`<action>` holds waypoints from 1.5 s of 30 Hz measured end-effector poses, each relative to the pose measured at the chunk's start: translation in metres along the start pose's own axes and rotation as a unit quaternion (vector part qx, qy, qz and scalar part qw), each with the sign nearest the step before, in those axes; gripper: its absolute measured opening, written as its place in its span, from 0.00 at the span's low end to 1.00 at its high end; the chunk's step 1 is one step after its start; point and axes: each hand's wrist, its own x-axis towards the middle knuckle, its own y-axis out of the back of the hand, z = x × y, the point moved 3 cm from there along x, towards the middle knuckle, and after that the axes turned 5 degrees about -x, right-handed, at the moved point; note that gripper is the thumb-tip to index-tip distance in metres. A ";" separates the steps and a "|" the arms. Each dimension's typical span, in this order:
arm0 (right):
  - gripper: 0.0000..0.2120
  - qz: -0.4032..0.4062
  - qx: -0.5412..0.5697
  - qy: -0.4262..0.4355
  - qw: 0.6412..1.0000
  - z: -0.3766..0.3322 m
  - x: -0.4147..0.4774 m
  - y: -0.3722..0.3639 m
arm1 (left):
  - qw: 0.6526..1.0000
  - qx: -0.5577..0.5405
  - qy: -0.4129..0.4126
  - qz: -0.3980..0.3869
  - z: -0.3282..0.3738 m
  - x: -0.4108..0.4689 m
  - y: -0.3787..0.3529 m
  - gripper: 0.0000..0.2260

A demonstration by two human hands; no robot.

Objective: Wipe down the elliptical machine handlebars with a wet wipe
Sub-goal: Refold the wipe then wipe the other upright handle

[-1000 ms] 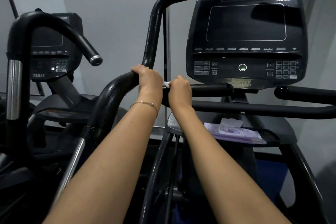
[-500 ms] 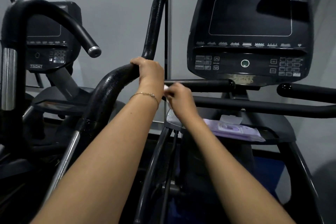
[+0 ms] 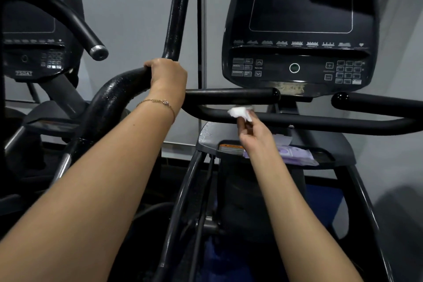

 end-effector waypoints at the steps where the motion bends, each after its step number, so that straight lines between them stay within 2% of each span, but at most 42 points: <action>1: 0.04 0.002 0.029 0.005 1.000 -0.002 -0.006 0.000 | 1.000 -0.005 0.002 -0.005 -0.003 0.000 0.001 0.13; 4: 0.05 -0.001 0.169 -0.031 0.985 0.000 -0.008 -0.010 | 1.000 -0.002 -0.010 -0.004 -0.004 -0.002 0.000 0.13; 6: 0.04 -0.026 0.226 -0.109 0.968 0.013 -0.013 -0.022 | 1.000 0.005 -0.015 -0.001 -0.004 -0.002 0.001 0.13; 9: 0.07 -0.029 0.200 -0.129 0.971 0.015 -0.024 -0.025 | 1.000 0.004 -0.012 0.010 -0.004 -0.002 -0.001 0.13; 14: 0.06 -0.007 0.235 -0.143 0.961 0.016 -0.018 -0.032 | 1.000 -0.002 -0.014 0.005 -0.002 -0.002 0.001 0.13; 17: 0.06 -0.044 0.201 -0.154 0.966 0.034 -0.023 -0.048 | 1.000 -0.013 -0.007 0.008 -0.002 -0.002 0.002 0.13; 21: 0.07 -0.016 0.232 -0.154 0.960 0.031 -0.014 -0.041 | 1.000 -0.017 -0.011 0.008 -0.004 -0.004 0.001 0.12; 23: 0.08 -0.007 0.196 -0.155 0.968 0.036 -0.014 -0.046 | 1.000 -0.014 -0.012 0.005 -0.004 -0.004 0.001 0.13; 27: 0.05 -0.028 0.217 -0.173 0.960 0.050 -0.019 -0.055 | 1.000 -0.013 -0.012 0.004 -0.002 -0.003 0.002 0.13; 31: 0.05 -0.026 0.172 -0.163 0.971 0.047 -0.008 -0.055 | 1.000 -0.009 -0.014 0.007 -0.002 -0.002 0.000 0.14; 34: 0.04 -0.054 0.152 -0.172 0.972 0.055 -0.013 -0.066 | 1.000 0.000 -0.008 0.006 -0.001 -0.002 0.001 0.15; 40: 0.06 -0.055 0.194 -0.172 0.964 0.047 -0.001 -0.059 | 1.000 -0.009 0.000 0.007 0.000 -0.001 -0.001 0.14; 45: 0.03 -0.105 0.154 -0.195 0.963 0.064 -0.010 -0.073 | 1.000 -0.003 0.023 0.007 0.003 0.003 -0.003 0.14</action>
